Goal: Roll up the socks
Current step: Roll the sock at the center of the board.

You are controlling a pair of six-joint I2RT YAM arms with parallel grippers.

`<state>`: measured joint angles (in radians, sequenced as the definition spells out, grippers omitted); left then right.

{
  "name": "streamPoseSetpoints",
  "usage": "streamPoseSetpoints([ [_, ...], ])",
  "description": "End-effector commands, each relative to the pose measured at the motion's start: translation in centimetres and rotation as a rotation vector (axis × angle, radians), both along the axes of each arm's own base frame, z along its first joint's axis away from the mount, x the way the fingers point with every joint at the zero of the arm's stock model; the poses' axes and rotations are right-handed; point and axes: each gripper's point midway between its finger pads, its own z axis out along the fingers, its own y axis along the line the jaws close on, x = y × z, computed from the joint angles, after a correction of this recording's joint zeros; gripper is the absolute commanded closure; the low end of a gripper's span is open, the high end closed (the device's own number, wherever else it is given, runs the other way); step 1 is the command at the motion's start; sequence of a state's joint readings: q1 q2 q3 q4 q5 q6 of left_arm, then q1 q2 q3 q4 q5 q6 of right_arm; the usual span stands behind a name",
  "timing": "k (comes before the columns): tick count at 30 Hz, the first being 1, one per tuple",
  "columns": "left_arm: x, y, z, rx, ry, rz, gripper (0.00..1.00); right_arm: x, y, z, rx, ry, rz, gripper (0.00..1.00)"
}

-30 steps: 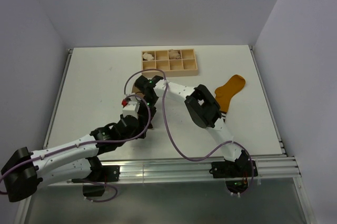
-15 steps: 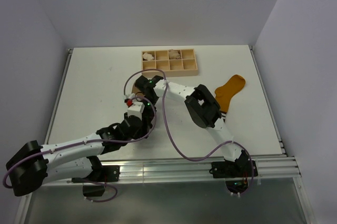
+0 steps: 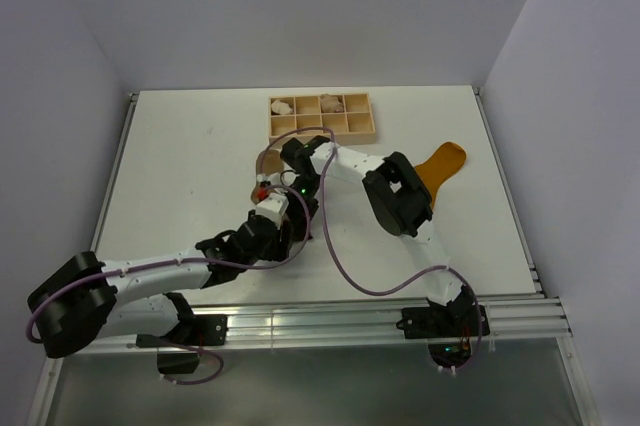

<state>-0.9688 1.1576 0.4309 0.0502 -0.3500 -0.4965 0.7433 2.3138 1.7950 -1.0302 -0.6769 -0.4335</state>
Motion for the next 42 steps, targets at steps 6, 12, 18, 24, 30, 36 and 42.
streamPoseSetpoints([
  [6,2.4,-3.5,2.5,-0.054,-0.082,-0.127,0.37,1.9,-3.8,-3.3,-0.159,-0.088,0.035,0.96],
  [12,2.4,-4.2,3.0,-0.077,-0.109,-0.169,0.37,2.0,-3.3,-2.8,-0.14,-0.094,0.043,0.96],
  [18,2.4,-4.2,2.1,-0.065,-0.084,-0.173,0.41,1.8,-2.7,-2.9,-0.137,-0.096,0.058,0.95],
  [24,2.5,-4.0,0.7,-0.031,-0.046,-0.17,0.47,1.8,-2.5,-2.3,-0.118,-0.106,0.059,0.95],
  [30,2.6,-3.6,0.2,-0.016,-0.041,-0.157,0.5,1.7,-2.4,-2.7,-0.119,-0.095,0.059,0.95],
  [36,2.7,-4.1,-0.5,-0.006,-0.02,-0.185,0.52,1.8,-2.2,-2.5,-0.11,-0.099,0.053,0.95],
  [42,2.6,-4.1,-0.5,-0.016,-0.021,-0.189,0.61,1.7,-2.1,-2.4,-0.105,-0.091,0.052,0.95],
])
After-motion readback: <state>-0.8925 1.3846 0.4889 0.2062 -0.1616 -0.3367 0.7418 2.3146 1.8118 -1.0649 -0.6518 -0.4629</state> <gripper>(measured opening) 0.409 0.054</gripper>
